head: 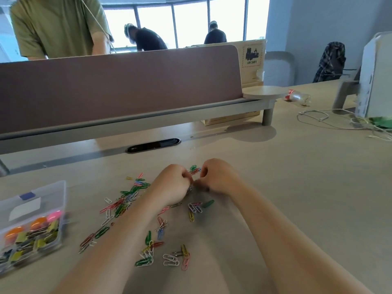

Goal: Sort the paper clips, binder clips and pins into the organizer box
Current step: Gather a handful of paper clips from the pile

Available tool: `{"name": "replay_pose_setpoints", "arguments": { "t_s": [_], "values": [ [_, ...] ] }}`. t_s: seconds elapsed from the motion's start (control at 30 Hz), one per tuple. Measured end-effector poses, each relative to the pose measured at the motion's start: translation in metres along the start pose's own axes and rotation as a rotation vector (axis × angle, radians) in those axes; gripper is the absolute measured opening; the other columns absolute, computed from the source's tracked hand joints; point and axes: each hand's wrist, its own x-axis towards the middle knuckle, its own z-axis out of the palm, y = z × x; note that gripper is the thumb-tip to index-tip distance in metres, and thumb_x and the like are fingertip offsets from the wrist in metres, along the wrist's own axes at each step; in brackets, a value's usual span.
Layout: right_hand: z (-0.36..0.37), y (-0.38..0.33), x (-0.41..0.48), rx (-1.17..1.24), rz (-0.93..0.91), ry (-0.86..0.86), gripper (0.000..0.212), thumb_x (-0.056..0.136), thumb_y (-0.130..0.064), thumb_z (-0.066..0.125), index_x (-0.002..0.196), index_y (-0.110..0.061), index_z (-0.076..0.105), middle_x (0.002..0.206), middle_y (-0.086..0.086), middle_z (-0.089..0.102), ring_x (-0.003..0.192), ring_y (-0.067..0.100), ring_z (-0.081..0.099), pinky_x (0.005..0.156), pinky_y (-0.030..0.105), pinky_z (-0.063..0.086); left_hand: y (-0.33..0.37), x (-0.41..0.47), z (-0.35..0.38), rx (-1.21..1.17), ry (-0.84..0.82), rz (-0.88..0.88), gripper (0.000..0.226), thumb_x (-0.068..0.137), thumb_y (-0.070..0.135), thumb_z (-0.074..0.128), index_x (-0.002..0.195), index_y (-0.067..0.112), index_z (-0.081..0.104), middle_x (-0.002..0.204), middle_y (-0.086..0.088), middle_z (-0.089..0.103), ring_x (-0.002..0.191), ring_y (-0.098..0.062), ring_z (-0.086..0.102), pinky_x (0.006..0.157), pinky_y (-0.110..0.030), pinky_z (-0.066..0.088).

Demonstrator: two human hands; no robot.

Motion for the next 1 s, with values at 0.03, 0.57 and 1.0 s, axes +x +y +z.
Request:
{"name": "replay_pose_setpoints", "arguments": {
  "t_s": [0.03,0.57,1.0],
  "values": [
    [0.002,-0.001,0.001,-0.036,-0.006,-0.003,0.029,0.077,-0.039,0.074,0.087,-0.013,0.065,0.093,0.007,0.068,0.087,0.025,0.063,0.069,0.030,0.047,-0.002,0.000,0.000,0.006,0.012,0.005,0.027,0.093,0.009,0.048,0.093,0.019,0.073,0.103,-0.002,0.070,0.089,-0.017,0.063,0.074,-0.029,0.048],
    [-0.014,-0.008,-0.015,-0.025,-0.144,-0.009,0.008,0.082,-0.020,0.073,0.085,-0.014,0.069,0.090,0.003,0.067,0.080,0.016,0.055,0.058,0.024,0.037,-0.008,0.005,0.000,-0.030,0.068,-0.001,0.023,0.092,0.010,0.053,0.091,0.013,0.075,0.103,-0.007,0.071,0.091,-0.021,0.064,0.069,-0.025,0.042],
    [-0.026,0.009,-0.013,-0.004,-0.044,0.038,0.028,0.093,-0.004,0.051,0.098,-0.014,0.076,0.103,0.006,0.071,0.093,0.023,0.065,0.073,0.026,0.046,0.000,0.006,0.023,0.103,-0.015,0.096,0.025,0.088,0.020,0.060,0.112,0.017,0.067,0.117,-0.006,0.064,0.107,-0.022,0.058,0.083,-0.029,0.044]
  ]
}}
